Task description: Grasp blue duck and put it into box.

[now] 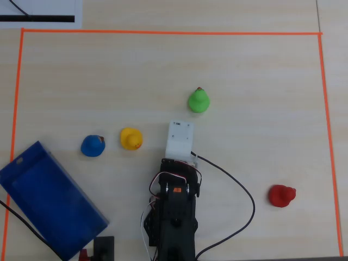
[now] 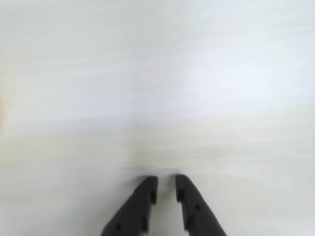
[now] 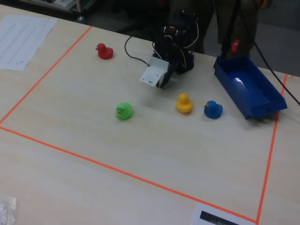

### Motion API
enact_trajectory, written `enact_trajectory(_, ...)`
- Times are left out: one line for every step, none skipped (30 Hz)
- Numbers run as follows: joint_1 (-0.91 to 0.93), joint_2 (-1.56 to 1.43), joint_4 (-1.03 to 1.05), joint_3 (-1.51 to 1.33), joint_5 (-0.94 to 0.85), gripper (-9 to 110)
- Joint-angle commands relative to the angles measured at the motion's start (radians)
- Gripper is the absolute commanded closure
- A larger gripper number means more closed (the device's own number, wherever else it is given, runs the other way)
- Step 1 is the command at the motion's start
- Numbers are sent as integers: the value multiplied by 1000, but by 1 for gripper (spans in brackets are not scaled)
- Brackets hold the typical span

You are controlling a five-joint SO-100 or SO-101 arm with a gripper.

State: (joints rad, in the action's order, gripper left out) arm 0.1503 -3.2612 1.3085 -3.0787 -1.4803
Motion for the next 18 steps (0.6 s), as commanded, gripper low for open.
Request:
enact_trajectory(12, 305, 48, 388, -52, 79)
enact_trajectory(3, 385, 74, 511, -43, 77)
enact_trajectory(-9, 453, 114, 634, -38, 76)
enact_trajectory(-43, 509, 146, 738, -12, 75)
enact_trajectory(-89, 554, 173, 825, 21, 73)
enact_trajectory(-144, 595, 193, 902, 64, 72)
enact_trajectory(-207, 637, 204, 968, 117, 70)
enact_trajectory(-268, 676, 209, 1023, 167, 69)
enact_trajectory(-324, 721, 215, 1075, 213, 69)
enact_trajectory(-371, 772, 219, 1126, 258, 68)
enact_trajectory(-411, 819, 219, 1167, 296, 68)
enact_trajectory(-445, 859, 213, 1198, 331, 68)
enact_trajectory(-476, 899, 202, 1223, 365, 67)
enact_trajectory(-505, 936, 189, 1236, 396, 67)
enact_trajectory(-532, 968, 170, 1241, 422, 67)
enact_trajectory(-560, 1000, 152, 1244, 449, 67)
enact_trajectory(-586, 1032, 132, 1244, 474, 67)
enact_trajectory(-612, 1060, 114, 1241, 497, 67)
